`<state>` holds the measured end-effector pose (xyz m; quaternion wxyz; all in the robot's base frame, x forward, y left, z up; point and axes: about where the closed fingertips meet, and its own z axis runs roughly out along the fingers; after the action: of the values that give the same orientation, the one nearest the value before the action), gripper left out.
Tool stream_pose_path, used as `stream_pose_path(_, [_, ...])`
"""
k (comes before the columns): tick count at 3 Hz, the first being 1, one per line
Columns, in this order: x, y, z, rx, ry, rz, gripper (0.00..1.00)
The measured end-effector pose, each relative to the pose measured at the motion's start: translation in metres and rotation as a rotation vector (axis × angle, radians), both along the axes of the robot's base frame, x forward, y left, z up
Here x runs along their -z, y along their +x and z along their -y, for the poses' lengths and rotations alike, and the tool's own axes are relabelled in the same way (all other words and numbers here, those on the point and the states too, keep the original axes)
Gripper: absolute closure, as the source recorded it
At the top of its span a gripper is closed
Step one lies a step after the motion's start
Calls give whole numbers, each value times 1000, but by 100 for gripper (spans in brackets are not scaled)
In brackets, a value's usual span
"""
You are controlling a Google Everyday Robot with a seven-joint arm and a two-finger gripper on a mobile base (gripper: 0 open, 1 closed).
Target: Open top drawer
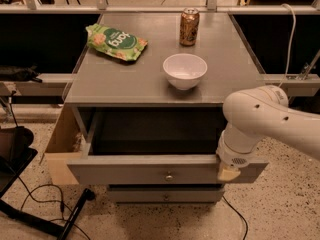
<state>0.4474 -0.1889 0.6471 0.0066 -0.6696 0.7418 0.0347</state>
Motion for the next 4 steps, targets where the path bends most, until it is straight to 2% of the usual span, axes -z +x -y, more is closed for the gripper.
stream_pose_path(1, [-2, 2, 1, 0, 0, -1, 89])
stream_pose_path(2, [-4, -16, 9, 2, 1, -35, 100])
stream_pose_path(3, [-4, -36, 17, 19, 11, -79, 100])
stream_pose_path(4, [-4, -42, 19, 25, 16, -90, 100])
